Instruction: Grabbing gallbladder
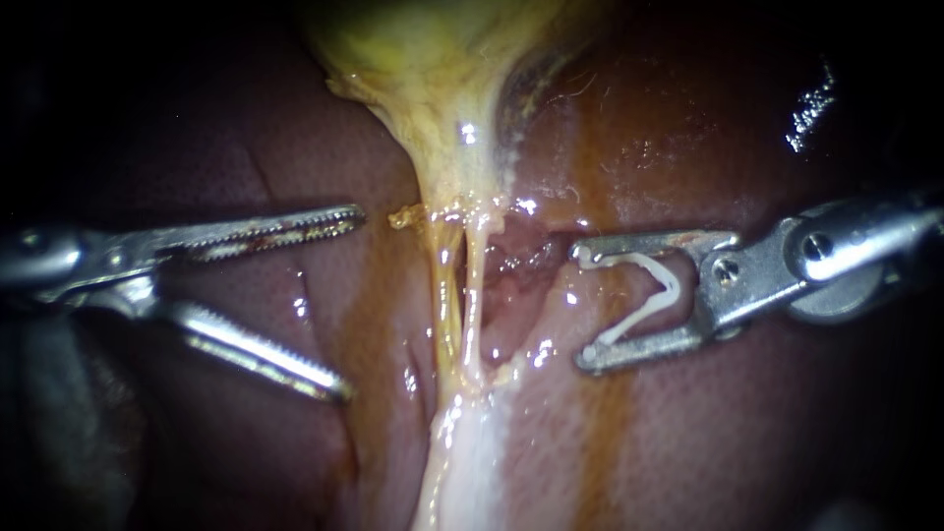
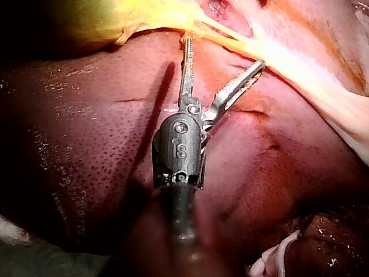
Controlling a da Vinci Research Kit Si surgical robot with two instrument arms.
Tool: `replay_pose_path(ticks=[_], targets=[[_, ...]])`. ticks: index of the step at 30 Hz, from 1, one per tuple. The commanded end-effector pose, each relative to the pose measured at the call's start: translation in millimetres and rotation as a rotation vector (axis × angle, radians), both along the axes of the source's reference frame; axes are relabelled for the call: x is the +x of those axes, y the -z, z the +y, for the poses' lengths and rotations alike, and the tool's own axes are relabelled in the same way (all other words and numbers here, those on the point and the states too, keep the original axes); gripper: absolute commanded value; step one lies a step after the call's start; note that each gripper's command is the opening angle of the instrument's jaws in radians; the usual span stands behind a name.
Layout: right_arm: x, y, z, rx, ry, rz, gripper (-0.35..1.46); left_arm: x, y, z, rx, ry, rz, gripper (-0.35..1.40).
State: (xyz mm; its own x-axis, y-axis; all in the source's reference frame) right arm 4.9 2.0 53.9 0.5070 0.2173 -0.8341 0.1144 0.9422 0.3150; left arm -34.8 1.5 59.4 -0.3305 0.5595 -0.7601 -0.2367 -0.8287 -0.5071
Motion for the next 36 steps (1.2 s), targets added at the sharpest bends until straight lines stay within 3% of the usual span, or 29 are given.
replay_pose_path(ticks=[1,3,7,20,27,36], targets=[[0.0,0.0,0.0,0.000,0.000,0.000,0.50,0.0,0.0,0.0,0.000,0.000,0.000,0.99],[0.0,0.0,0.0,0.000,0.000,0.000,0.50,0.0,-0.1,0.1,-0.005,-0.003,0.000,0.99],[0.0,0.0,0.0,0.000,0.000,0.000,0.50,0.0,-0.7,0.8,0.040,0.012,-0.003,0.98],[0.1,0.0,0.0,0.000,0.000,0.000,0.50,-1.0,-4.5,4.7,0.138,0.091,0.012,0.71],[0.1,0.0,0.0,0.000,0.000,0.000,0.50,-1.4,-5.2,5.2,0.175,0.124,0.018,0.39],[0.1,0.0,0.0,0.000,0.000,0.000,0.50,-1.0,-6.0,5.4,0.193,0.135,0.019,0.07]])
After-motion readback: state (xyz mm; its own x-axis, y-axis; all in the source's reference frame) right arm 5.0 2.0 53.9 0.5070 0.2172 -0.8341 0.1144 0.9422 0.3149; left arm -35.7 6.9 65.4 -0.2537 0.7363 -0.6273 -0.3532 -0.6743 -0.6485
